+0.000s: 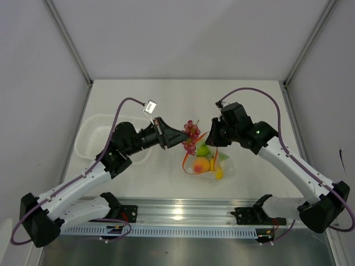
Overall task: Place the food in the zip-top bag and seal the zipper
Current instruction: Place the fake fruit in the zipper food storage bag.
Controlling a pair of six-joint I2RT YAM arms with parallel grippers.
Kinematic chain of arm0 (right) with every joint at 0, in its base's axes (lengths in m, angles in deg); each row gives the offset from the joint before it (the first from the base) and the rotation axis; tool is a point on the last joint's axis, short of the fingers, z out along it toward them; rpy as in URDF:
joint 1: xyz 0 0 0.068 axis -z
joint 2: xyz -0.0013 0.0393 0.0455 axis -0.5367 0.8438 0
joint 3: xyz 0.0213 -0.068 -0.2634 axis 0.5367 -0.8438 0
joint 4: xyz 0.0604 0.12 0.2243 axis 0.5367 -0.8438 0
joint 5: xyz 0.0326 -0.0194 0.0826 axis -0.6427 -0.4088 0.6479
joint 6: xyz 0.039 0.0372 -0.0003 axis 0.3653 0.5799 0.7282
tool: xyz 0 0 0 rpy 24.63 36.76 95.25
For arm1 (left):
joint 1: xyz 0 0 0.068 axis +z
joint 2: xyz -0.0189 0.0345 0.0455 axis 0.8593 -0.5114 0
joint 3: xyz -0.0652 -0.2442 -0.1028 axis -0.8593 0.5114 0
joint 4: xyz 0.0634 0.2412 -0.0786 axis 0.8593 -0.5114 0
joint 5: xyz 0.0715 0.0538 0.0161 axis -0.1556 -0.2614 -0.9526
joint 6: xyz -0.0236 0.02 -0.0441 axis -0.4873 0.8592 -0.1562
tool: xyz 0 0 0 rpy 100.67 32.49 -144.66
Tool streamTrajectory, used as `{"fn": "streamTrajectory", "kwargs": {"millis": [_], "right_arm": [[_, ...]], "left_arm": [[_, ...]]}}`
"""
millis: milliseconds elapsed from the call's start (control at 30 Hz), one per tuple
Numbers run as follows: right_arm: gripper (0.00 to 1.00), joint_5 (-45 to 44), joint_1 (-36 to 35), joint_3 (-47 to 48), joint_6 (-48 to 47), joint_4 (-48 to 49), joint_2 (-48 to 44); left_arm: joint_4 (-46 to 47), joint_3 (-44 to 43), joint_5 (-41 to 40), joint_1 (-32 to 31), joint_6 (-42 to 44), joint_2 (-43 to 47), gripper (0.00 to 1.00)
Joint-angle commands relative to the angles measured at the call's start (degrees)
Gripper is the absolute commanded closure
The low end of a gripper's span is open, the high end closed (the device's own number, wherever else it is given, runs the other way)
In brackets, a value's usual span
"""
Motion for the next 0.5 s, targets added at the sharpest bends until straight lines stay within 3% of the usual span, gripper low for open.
{"fn": "streamTrajectory", "kwargs": {"millis": [0,300,467], "right_arm": [[1.0,1.0,-0.1,0.5,2.9,2.8,-2.4],[1.0,2.2,1.5,-0.2,5.1,4.1,-4.1],[1.0,3.4,3.0,-0.1,5.6,4.5,-5.2]], "left_arm": [[9.2,0.1,-1.0,-1.8,-3.5,-1.6,0.78],[12.8,2.8,-1.9,-6.1,-4.9,-6.5,0.78],[10.2,3.9,-4.4,-8.1,-4.6,-8.7,0.68]]}}
